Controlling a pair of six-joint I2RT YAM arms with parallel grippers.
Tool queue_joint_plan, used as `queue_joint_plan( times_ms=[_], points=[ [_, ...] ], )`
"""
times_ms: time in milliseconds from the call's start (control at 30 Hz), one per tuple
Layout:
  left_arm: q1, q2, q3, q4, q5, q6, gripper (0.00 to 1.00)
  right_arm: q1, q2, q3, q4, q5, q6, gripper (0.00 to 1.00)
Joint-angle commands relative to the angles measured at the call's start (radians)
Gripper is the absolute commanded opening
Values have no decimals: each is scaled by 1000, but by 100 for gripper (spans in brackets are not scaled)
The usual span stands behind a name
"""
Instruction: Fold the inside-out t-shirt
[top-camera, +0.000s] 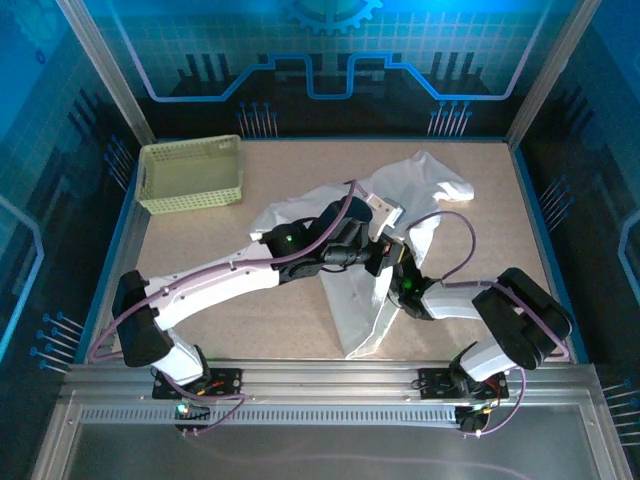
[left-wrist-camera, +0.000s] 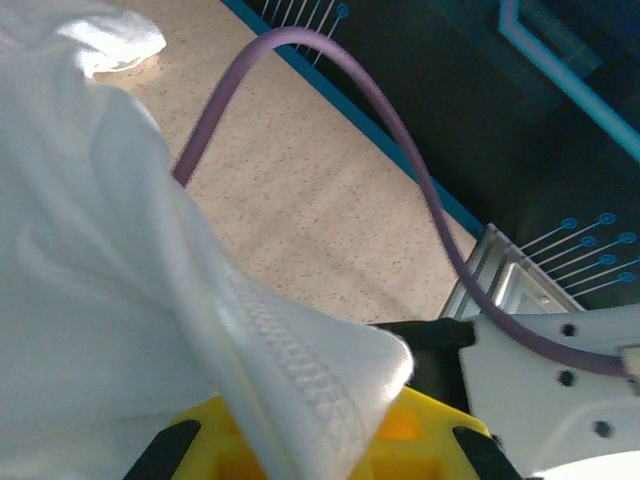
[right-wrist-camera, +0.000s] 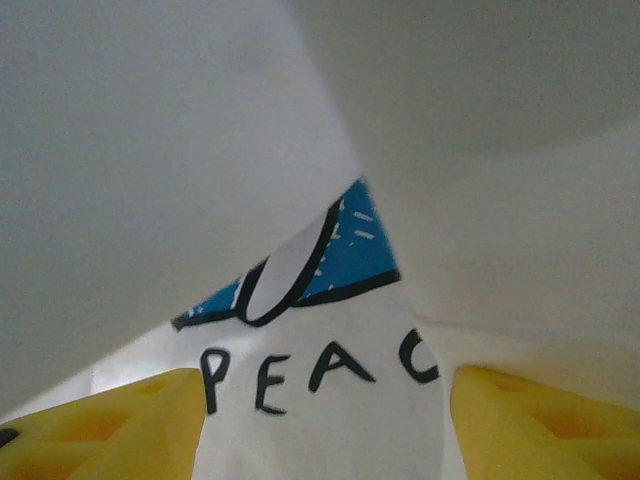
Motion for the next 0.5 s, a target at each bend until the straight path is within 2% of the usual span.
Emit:
queue_joint_plan(
  times_ms=[0, 333, 467],
  points=[
    [-28, -16, 62, 55, 61, -33, 5, -45, 27, 33, 34, 38, 72, 68],
    [-66, 38, 199, 70, 62, -67, 4, -64, 138, 143, 22, -20, 99, 75],
    [-76, 58, 227, 78, 77, -76, 4, -94, 197, 205, 6, -85, 114, 76]
  ],
)
